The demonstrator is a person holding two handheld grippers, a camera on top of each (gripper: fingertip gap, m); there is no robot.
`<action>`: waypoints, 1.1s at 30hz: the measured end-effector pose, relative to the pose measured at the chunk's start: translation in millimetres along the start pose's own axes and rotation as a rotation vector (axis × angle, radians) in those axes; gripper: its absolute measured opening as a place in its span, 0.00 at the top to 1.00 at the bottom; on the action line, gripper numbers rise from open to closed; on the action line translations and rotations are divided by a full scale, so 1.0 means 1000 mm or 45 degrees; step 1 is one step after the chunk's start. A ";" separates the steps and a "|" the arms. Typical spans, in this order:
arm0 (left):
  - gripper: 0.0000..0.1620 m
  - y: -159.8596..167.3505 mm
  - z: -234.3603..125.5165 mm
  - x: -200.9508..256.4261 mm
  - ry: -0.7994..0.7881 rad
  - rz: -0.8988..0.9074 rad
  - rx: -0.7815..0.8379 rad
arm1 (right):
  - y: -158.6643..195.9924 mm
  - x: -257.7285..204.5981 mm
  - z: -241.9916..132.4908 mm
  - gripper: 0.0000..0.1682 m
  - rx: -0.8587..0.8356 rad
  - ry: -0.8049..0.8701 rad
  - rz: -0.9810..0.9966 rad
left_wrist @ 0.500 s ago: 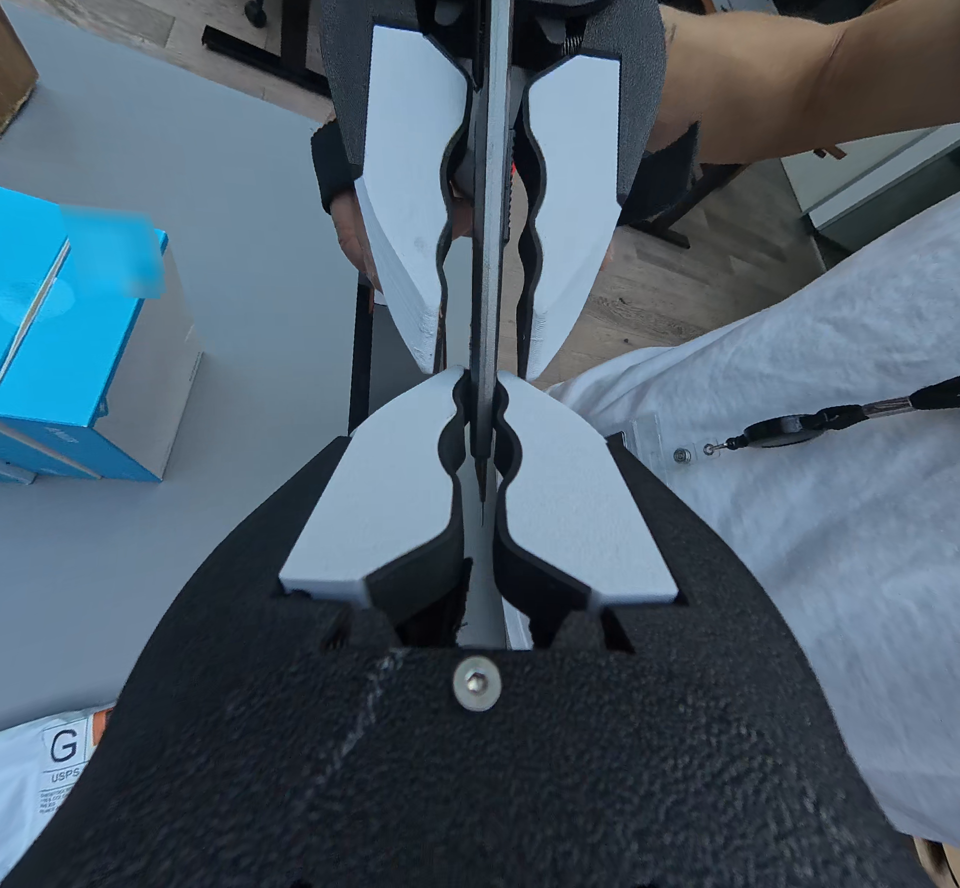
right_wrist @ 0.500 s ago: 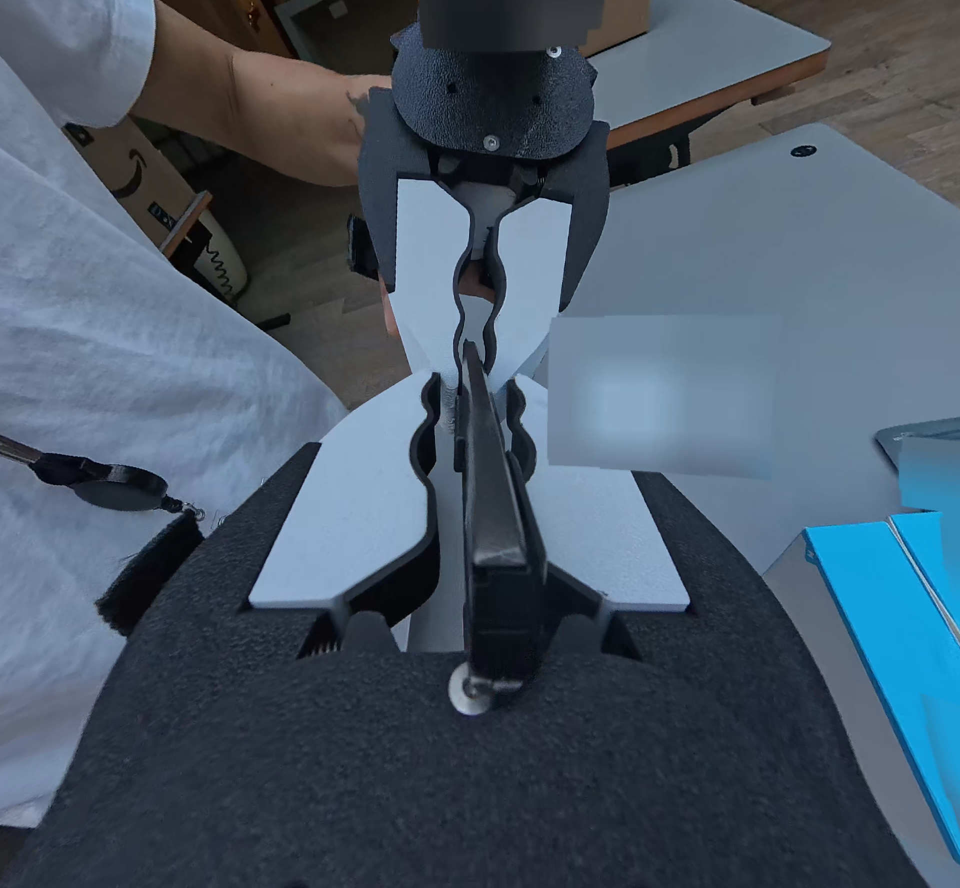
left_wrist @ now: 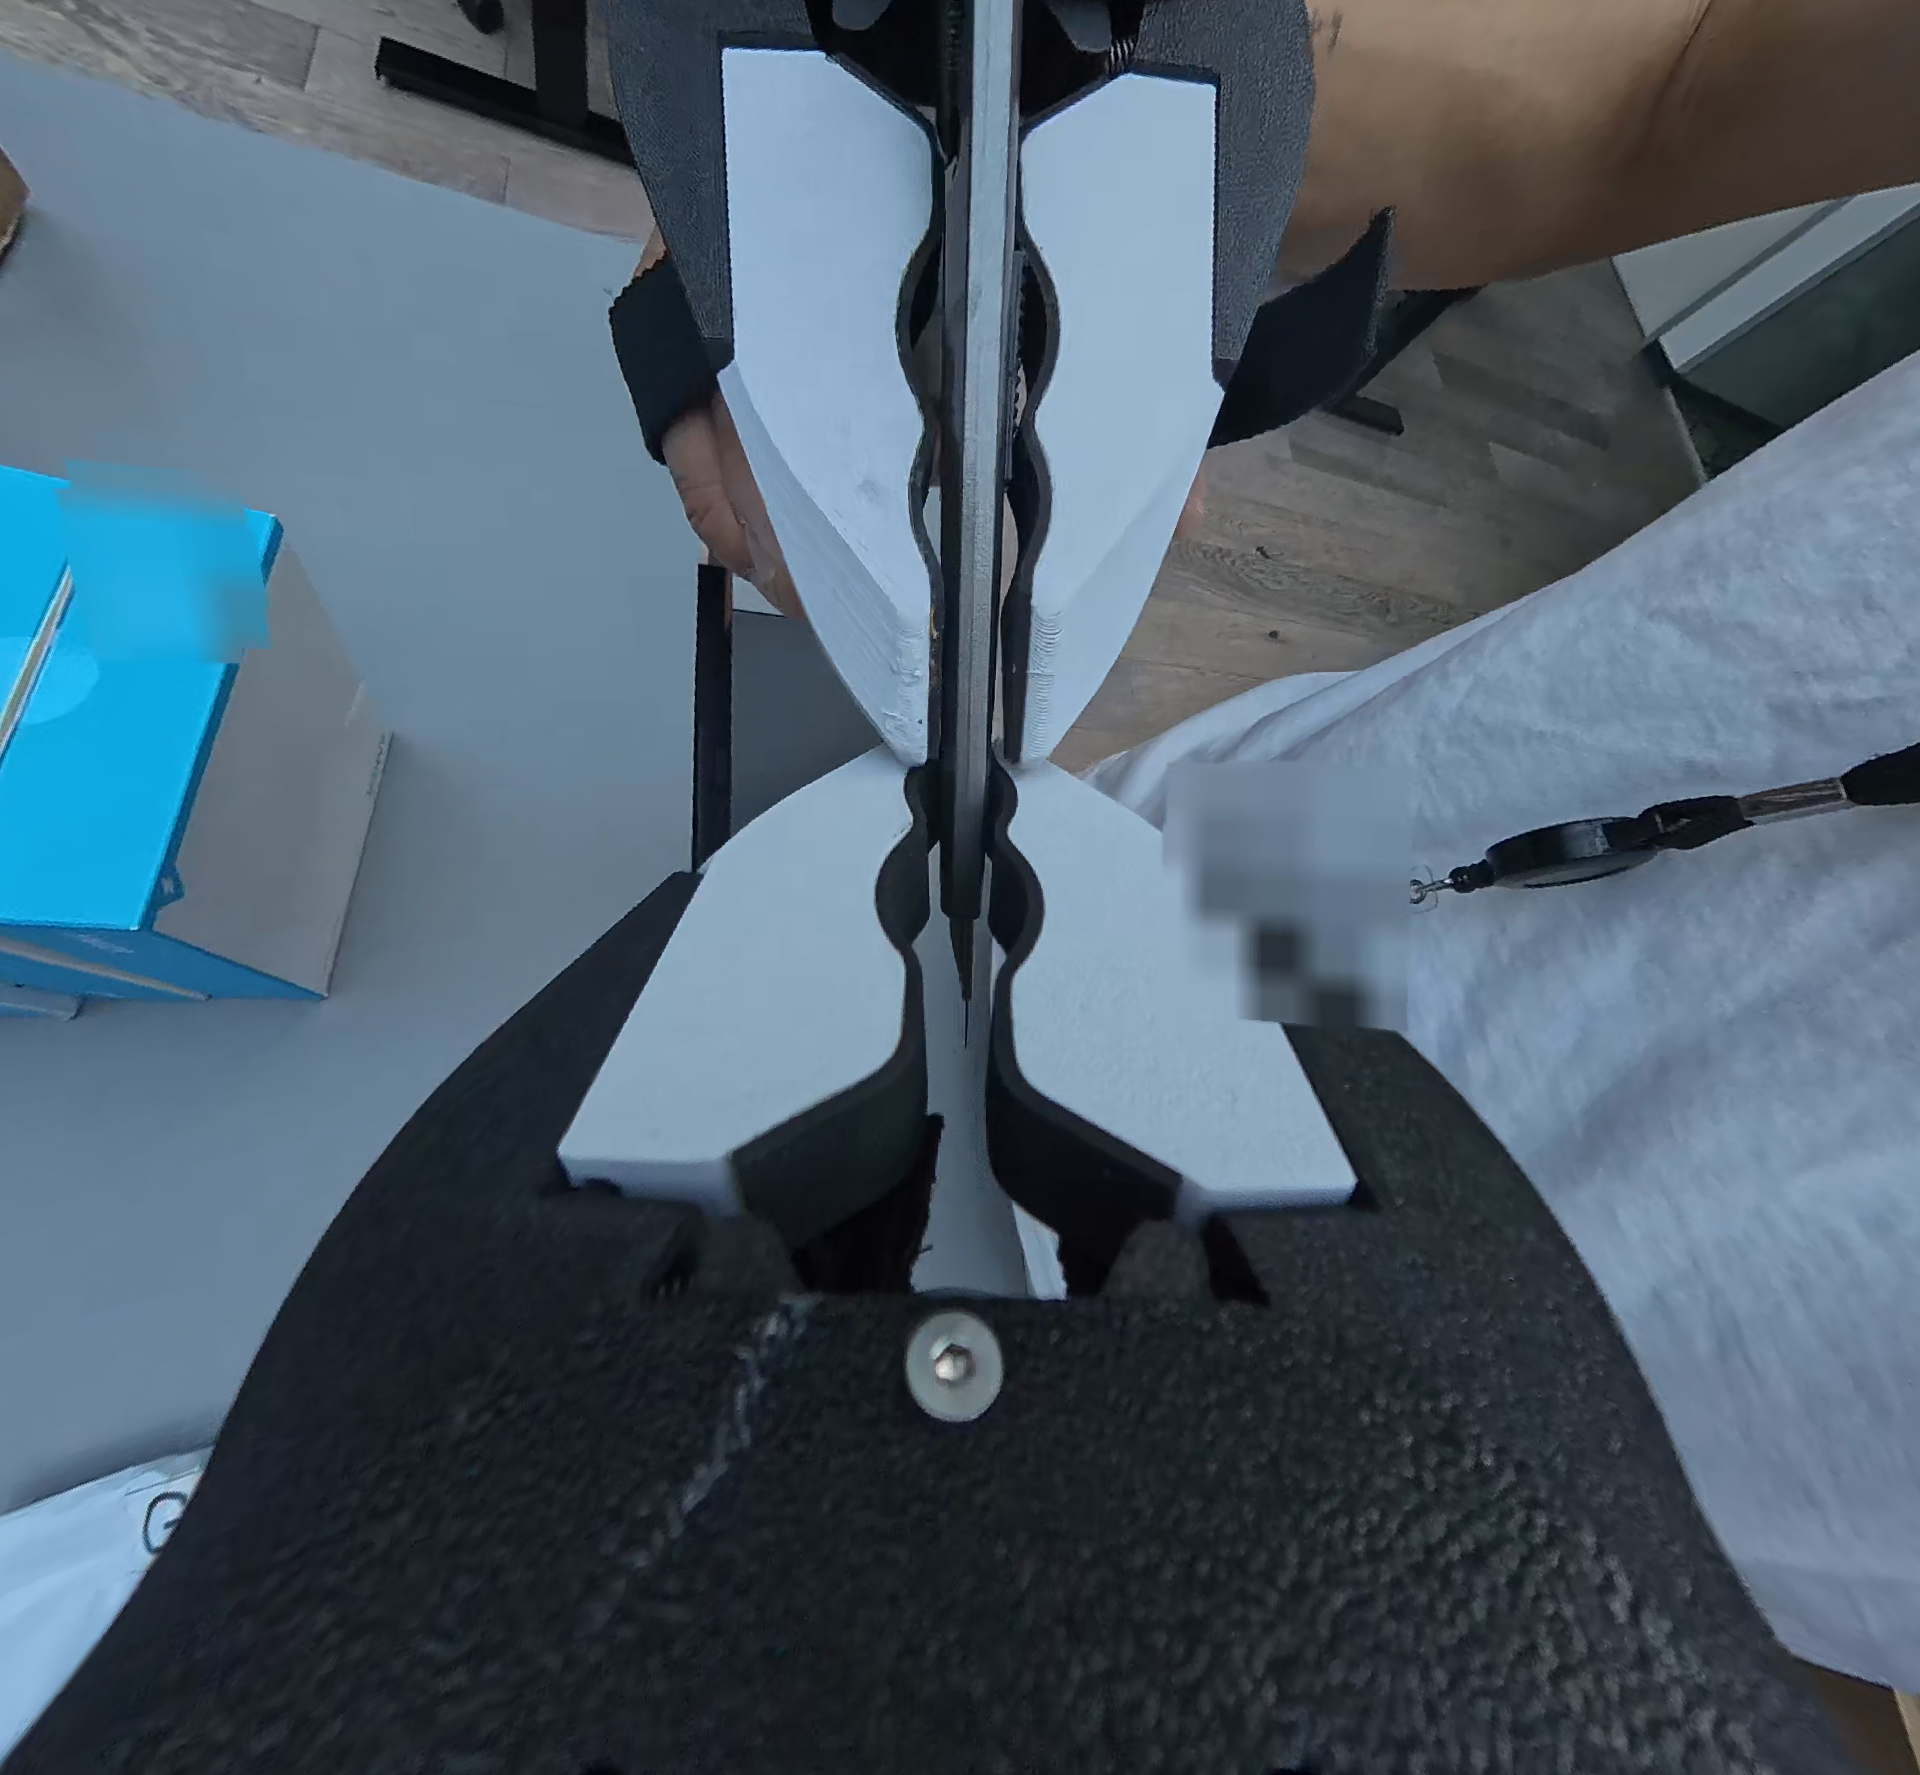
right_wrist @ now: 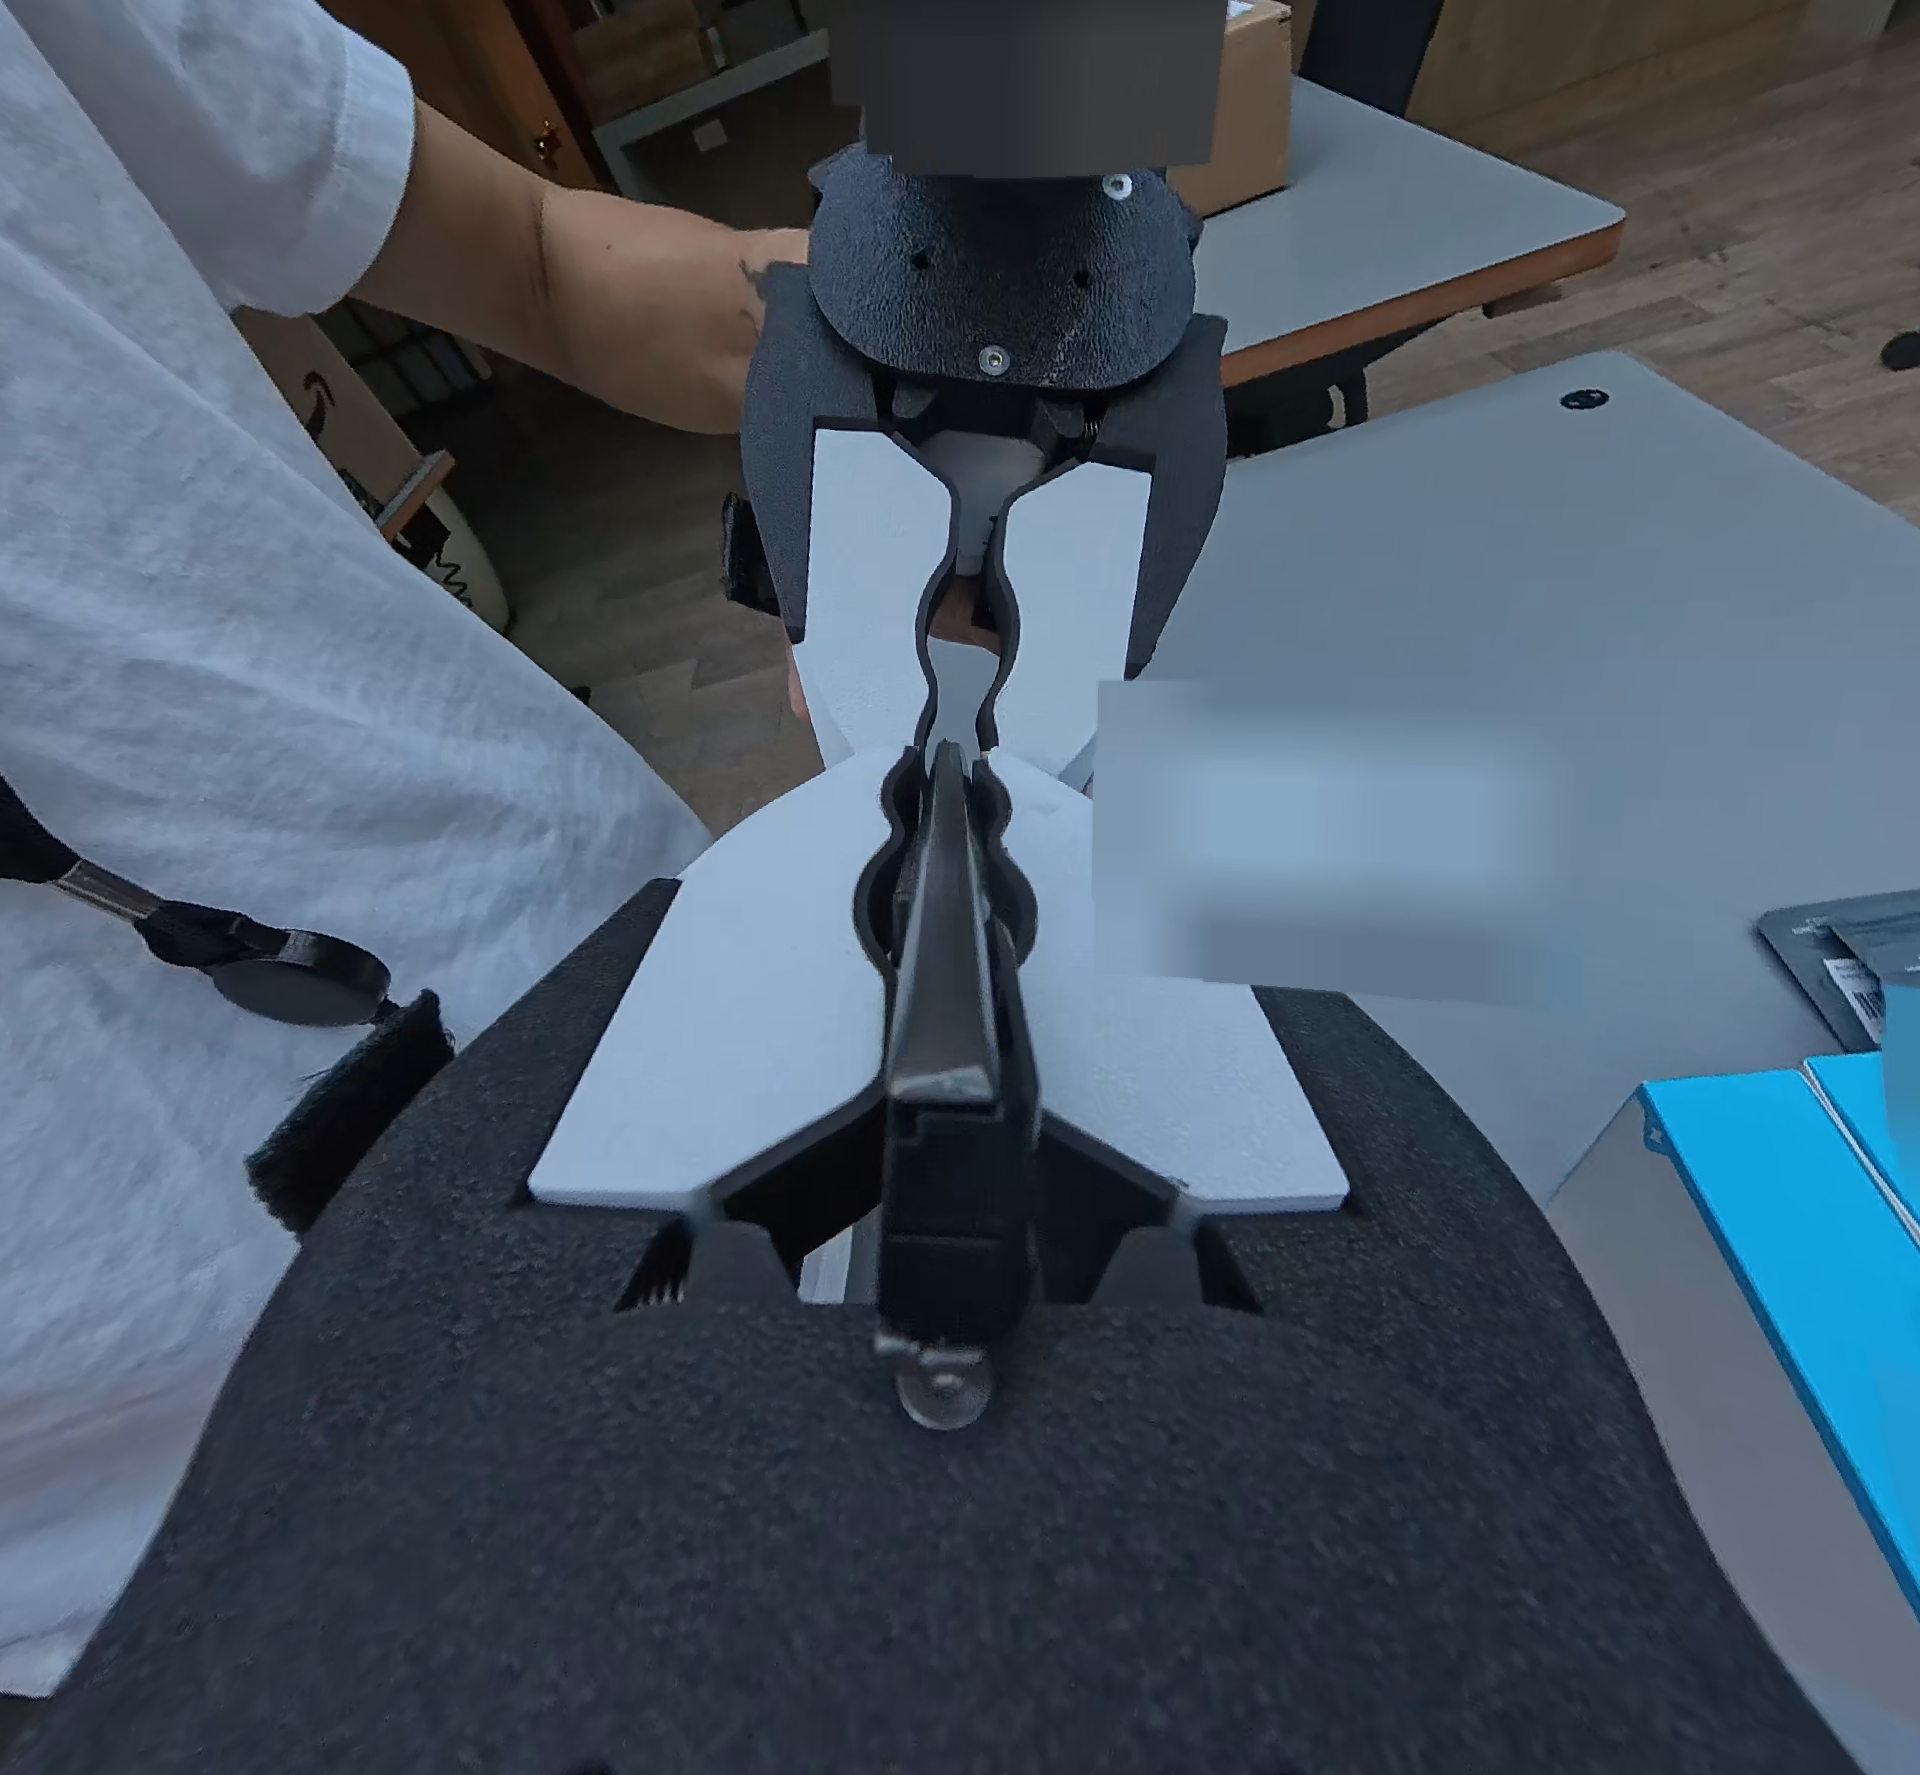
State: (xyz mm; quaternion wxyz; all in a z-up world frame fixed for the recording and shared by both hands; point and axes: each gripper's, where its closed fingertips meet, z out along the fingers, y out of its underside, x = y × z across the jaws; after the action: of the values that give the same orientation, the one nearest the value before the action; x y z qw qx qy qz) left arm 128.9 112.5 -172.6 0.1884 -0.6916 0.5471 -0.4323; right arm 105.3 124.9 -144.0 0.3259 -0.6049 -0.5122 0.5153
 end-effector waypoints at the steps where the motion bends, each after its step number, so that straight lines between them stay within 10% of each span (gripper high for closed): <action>1: 0.97 -0.001 0.001 0.002 0.011 -0.004 -0.004 | -0.002 -0.002 0.000 0.95 0.015 -0.010 -0.004; 15: 0.96 0.003 -0.007 0.001 -0.044 -0.016 0.017 | -0.008 -0.003 0.008 0.96 0.069 0.061 -0.112; 19: 0.78 0.030 -0.038 -0.019 -0.232 -0.129 0.136 | -0.011 0.006 0.017 0.96 0.176 0.099 -0.045; 27: 0.70 0.229 -0.134 -0.063 -0.823 -0.466 -0.071 | 0.042 0.051 0.085 0.96 0.067 0.276 0.080; 33: 0.79 0.352 -0.130 -0.113 -1.039 -0.681 0.051 | 0.102 0.095 0.186 0.96 -0.151 0.229 -0.048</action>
State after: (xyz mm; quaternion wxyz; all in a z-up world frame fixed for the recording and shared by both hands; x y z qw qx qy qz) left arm -187.8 127.7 -403.3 0.2832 -0.9171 0.2234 -0.1698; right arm -48.6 163.9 -313.5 0.3438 -0.6572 -0.5216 0.4216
